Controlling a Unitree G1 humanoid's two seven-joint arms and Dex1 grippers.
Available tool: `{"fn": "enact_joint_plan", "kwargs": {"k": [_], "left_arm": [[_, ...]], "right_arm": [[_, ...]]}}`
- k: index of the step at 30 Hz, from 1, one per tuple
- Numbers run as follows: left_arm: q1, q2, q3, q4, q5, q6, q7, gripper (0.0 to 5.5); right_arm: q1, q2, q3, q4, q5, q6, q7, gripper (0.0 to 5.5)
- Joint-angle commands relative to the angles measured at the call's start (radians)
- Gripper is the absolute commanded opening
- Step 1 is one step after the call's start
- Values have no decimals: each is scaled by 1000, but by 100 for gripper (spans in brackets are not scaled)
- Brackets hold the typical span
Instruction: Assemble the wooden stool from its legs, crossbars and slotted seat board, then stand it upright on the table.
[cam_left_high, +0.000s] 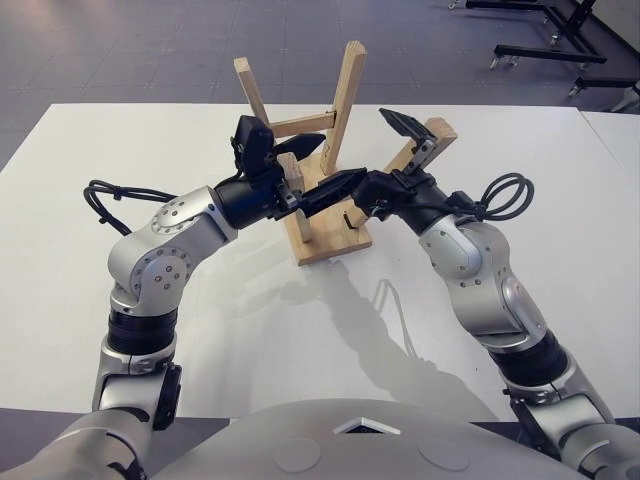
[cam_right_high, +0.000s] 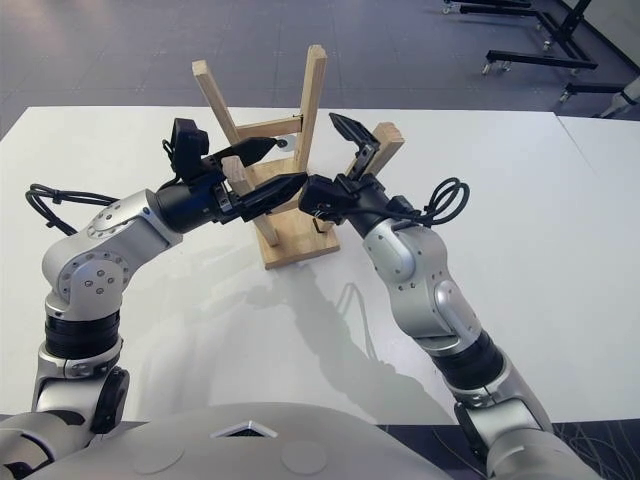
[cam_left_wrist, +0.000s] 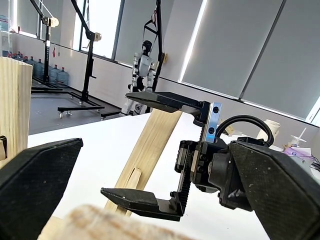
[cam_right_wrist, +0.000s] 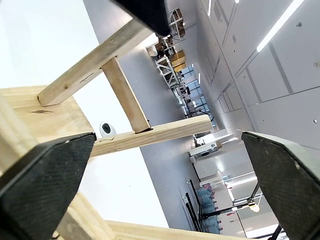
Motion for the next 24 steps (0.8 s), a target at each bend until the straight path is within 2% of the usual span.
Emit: {"fn": "enact_joint_plan", "kwargs": {"k": [1, 6, 11, 14, 17, 24], "left_arm": [[-21, 6, -5, 8, 11, 12, -7, 540], [-17, 10, 1, 10, 17, 11, -13, 540], [-11, 12, 8, 6, 18, 11, -12, 540], [-8, 13, 10, 3, 18, 12, -10, 540], [-10, 11, 7, 5, 19, 12, -11, 540], [-20, 14, 4, 15, 22, 11, -20, 540]], "right_arm": [[60, 4, 53, 46, 3, 53, 111, 536], [62, 27, 38, 38, -12, 33, 88, 536], [-25, 41, -79, 19, -58, -125, -99, 536], [-31, 35, -119, 18, -73, -179, -139, 536], [-15, 22, -128, 34, -92, -195, -118, 536], [62, 18, -69, 82, -109, -157, 21, 536]]}}
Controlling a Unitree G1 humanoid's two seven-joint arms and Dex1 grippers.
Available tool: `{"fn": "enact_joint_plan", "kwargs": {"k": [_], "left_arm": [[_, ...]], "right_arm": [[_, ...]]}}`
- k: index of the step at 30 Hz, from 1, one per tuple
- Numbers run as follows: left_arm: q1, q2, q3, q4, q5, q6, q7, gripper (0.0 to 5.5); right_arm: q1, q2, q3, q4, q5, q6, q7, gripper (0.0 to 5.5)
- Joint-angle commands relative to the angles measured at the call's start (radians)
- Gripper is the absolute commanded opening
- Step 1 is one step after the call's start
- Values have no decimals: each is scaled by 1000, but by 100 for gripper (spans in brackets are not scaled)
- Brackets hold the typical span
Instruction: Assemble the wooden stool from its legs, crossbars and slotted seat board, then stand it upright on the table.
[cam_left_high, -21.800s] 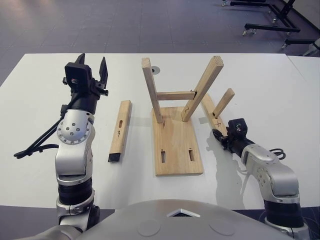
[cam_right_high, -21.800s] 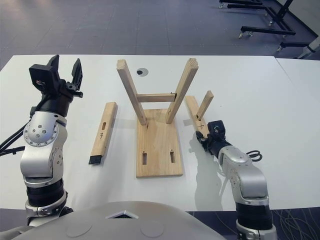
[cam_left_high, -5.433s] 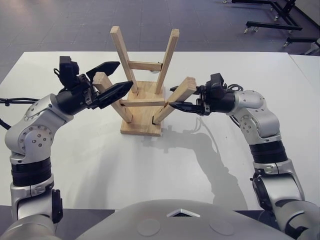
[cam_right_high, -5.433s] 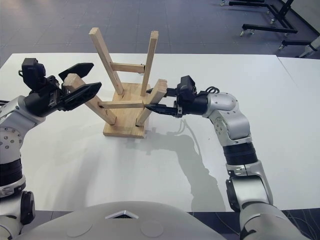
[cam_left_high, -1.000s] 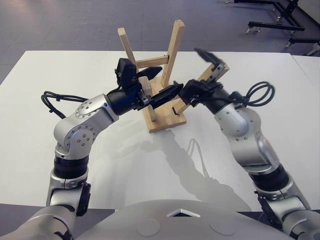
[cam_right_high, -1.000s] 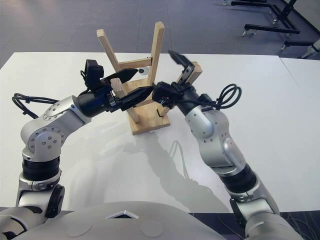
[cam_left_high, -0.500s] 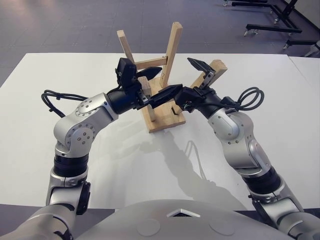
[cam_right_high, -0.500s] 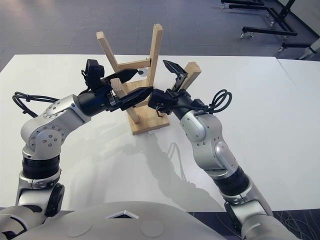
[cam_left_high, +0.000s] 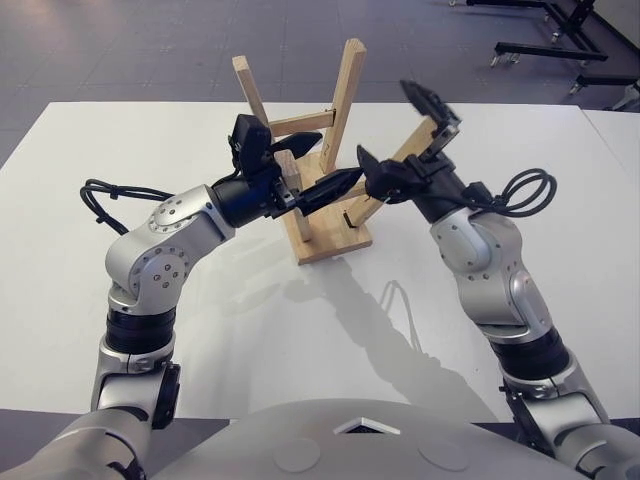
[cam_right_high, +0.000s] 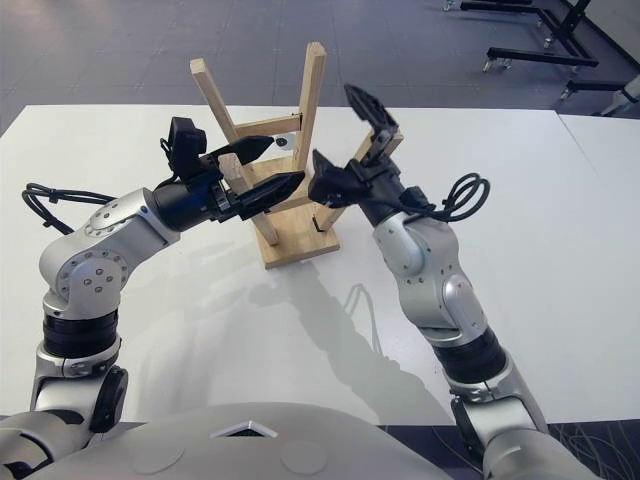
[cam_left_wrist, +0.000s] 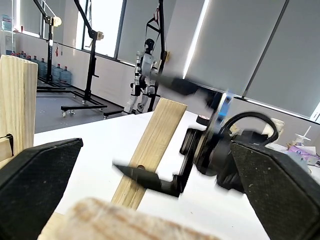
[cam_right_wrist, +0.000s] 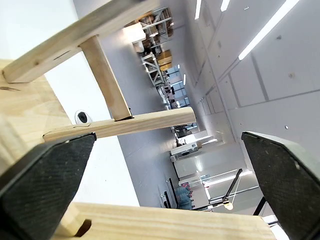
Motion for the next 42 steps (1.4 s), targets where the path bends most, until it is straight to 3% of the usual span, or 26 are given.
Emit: {"fn": "enact_joint_plan", "kwargs": {"k": [1, 9, 16, 19, 22, 27, 33, 37, 39, 42], "left_arm": [[-18, 8, -4, 9, 8, 11, -11, 540], [-13, 9, 1, 14, 18, 3, -16, 540], [-11, 9, 11, 15, 23, 3, -22, 540], [-12, 9, 11, 15, 26, 3, -25, 540], [-8, 10, 15, 9, 26, 4, -24, 540], [-11, 10, 13, 12, 28, 7, -27, 540], [-31, 11, 11, 41, 30, 10, -39, 540], [-43, 13, -4, 52, 34, 12, -57, 540], [-54, 13, -24, 60, 45, 10, -71, 540], [-61, -1, -49, 56, 37, 23, -86, 540]], "right_arm": [[24, 5, 23, 14, 4, 26, 81, 536], [-25, 59, -67, 2, 89, -69, -12, 536], [-271, 95, -452, 23, 406, -167, -199, 536], [-218, 146, -614, 119, 605, -49, -197, 536], [-101, 232, -695, 177, 805, 75, -165, 536], [-21, 291, -697, 248, 981, 149, -96, 536], [-161, 199, -743, 537, 1157, 96, 119, 536], [-228, 185, -713, 698, 1213, 86, 248, 536], [-227, 204, -653, 663, 1210, 108, 268, 536], [-118, 276, -473, 348, 1302, 225, 320, 536]]}}
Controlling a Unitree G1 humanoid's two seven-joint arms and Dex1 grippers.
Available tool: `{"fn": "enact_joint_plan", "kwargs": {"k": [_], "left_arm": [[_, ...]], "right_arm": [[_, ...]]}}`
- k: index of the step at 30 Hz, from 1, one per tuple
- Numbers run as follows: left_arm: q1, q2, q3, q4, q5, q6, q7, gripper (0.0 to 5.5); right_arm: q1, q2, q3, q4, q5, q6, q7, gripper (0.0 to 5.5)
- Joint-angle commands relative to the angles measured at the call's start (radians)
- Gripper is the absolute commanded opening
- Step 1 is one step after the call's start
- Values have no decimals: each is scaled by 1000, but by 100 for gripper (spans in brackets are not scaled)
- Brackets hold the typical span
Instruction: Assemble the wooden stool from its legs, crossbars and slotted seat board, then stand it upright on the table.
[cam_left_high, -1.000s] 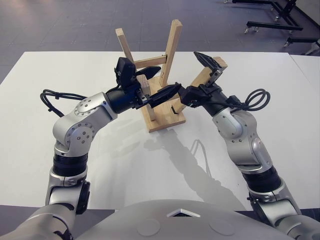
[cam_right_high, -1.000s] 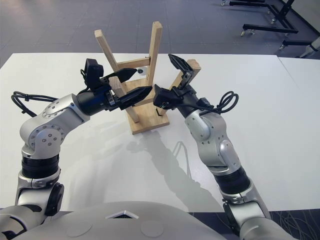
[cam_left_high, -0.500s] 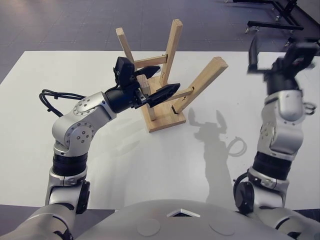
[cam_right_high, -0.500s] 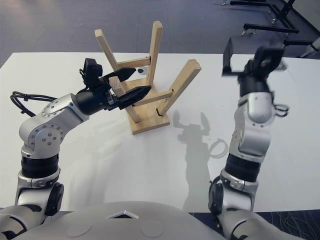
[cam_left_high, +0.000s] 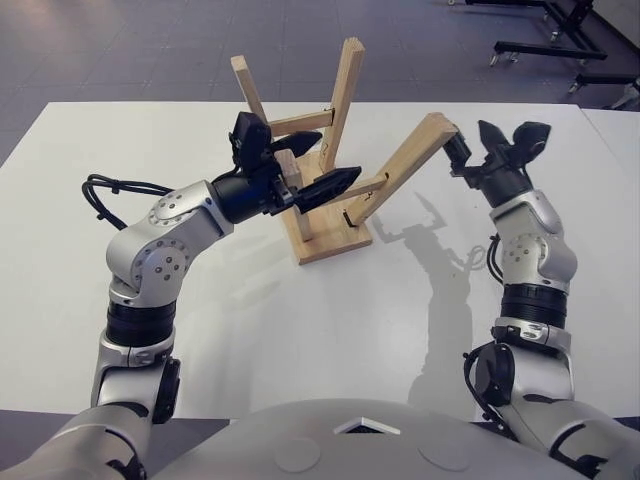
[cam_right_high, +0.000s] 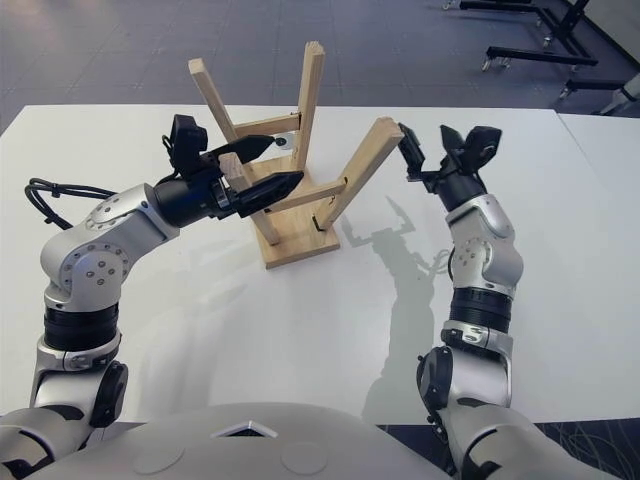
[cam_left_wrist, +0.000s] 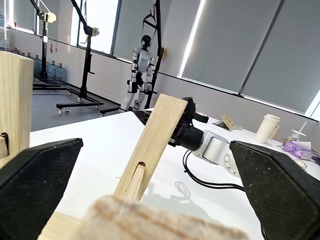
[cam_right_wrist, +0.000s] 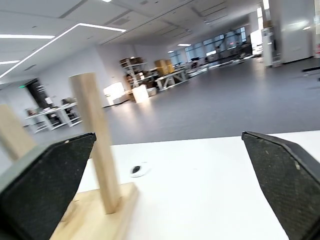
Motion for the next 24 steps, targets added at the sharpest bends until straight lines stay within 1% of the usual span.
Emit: {"fn": "enact_joint_plan", "kwargs": {"k": [1, 3, 5, 8, 12, 15, 19, 21, 24], "left_arm": [[-24, -7, -57, -5, 9, 26, -26, 540], [-23, -10, -92, -8, 25, 25, -40, 540], [-27, -9, -101, -5, 30, 24, -47, 540], [-26, -9, -104, -6, 34, 27, -54, 540], [-20, -10, -106, -11, 36, 29, -51, 540], [-11, -3, -85, -11, 37, 23, -49, 540], [5, 1, -72, -16, 42, 13, -45, 540], [9, 0, -74, -19, 42, 10, -43, 540], [9, 1, -76, -16, 43, 10, -47, 540]], "right_arm": [[109, 72, 236, -351, 92, 126, 79, 536], [139, 55, 324, -406, 56, 140, 105, 536], [144, 31, 371, -400, -28, 125, 84, 536], [142, 30, 399, -389, -108, 110, 23, 536], [155, 60, 396, -406, -103, 112, -5, 536], [172, 14, 294, -352, -91, 86, -9, 536], [129, -31, 76, -250, -7, 79, -59, 536], [101, -51, -3, -182, 21, 70, -87, 536], [88, -79, -43, -86, 9, 27, -86, 536]]}}
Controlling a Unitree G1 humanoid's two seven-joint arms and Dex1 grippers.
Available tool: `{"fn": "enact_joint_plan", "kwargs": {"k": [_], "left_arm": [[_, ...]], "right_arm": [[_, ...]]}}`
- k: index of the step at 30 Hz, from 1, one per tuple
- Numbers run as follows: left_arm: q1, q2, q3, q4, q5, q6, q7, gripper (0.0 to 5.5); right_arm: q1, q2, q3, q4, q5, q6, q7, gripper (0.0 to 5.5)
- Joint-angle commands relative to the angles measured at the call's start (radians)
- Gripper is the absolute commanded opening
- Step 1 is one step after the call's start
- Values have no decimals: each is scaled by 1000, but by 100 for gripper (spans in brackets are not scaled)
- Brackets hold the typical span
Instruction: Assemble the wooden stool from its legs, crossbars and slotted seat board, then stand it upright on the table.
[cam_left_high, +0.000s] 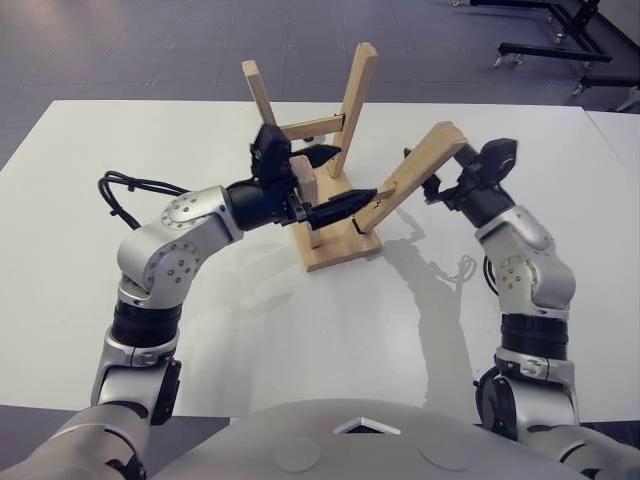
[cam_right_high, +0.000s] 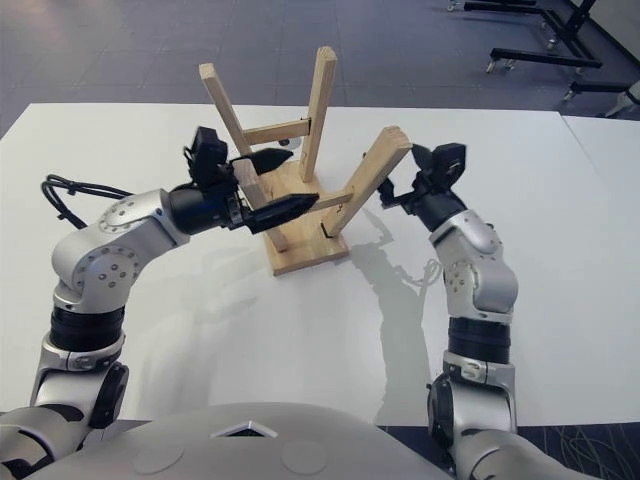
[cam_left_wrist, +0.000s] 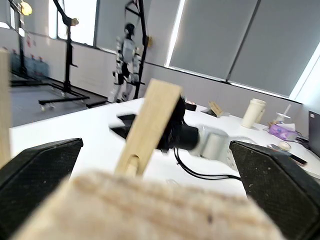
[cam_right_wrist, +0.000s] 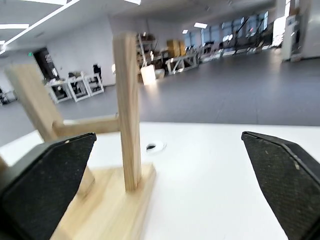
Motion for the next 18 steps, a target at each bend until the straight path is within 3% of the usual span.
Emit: {"fn": "enact_joint_plan", "kwargs": {"k": [1, 8, 12, 14, 16, 18], "left_arm": [[-1, 10, -2, 4, 11, 11, -6, 540], [-21, 21, -1, 23, 14, 10, -25, 540], [-23, 24, -5, 24, 18, 10, -35, 540], [-23, 24, -10, 21, 20, 10, -38, 540], [-16, 32, -21, 12, 24, 14, -47, 540], [-6, 47, -31, 2, 27, 18, -61, 540]], "right_arm": [[-25, -40, -46, 125, -11, -57, 1, 536], [-119, -81, -58, 333, -36, -155, 43, 536], [-188, -5, -29, 278, 31, -132, 46, 536], [-60, 86, 167, -79, 206, 63, 78, 536], [74, 118, 423, -336, 239, 160, 103, 536], [98, 139, 491, -339, 179, 156, 69, 536]]}}
